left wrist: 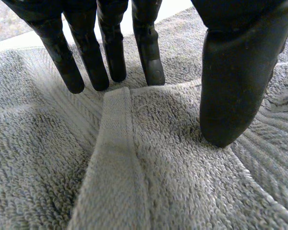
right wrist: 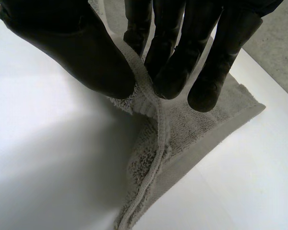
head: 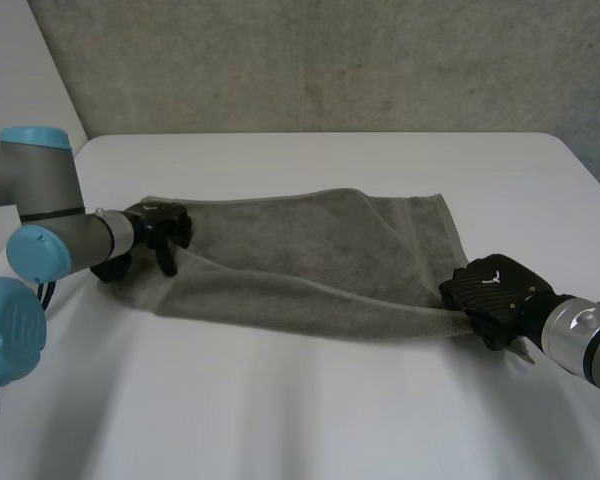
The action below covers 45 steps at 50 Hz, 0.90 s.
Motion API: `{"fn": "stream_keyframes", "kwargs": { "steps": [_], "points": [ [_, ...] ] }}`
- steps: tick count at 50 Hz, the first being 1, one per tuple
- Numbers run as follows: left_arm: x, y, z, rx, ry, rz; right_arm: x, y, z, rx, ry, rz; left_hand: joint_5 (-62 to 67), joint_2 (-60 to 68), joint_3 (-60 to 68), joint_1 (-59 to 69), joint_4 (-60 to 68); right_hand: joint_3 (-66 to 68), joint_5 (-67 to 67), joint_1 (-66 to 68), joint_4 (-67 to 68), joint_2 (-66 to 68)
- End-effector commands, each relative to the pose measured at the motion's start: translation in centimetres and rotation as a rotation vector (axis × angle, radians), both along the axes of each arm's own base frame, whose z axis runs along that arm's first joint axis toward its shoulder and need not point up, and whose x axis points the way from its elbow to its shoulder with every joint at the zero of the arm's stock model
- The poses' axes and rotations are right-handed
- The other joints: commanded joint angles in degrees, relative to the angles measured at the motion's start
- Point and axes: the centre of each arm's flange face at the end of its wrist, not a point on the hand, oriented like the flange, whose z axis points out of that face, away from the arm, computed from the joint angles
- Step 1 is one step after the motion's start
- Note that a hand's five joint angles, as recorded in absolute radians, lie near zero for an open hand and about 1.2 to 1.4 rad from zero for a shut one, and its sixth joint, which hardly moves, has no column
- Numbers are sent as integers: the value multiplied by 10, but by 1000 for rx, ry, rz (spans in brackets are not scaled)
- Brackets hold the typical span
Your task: Fold the towel.
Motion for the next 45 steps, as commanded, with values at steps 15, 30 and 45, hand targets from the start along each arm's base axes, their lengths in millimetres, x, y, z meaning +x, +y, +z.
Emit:
{"fn": "stream_keyframes", "kwargs": {
  "steps": [15,30,45],
  "points": [
    [1,4,2,13,-5,4,0,0,0,1,0,2,264,272,270,264,271,30,35,44,34,53],
    [5,15,12,34,-28,24,0,2,-1,4,1,2,407,415,413,407,414,30,35,44,34,53],
    [7,25,36,-23,-14,26,0,2,2,-3,-1,3,369,377,374,369,375,30,35,44,34,53]
  ]
}}
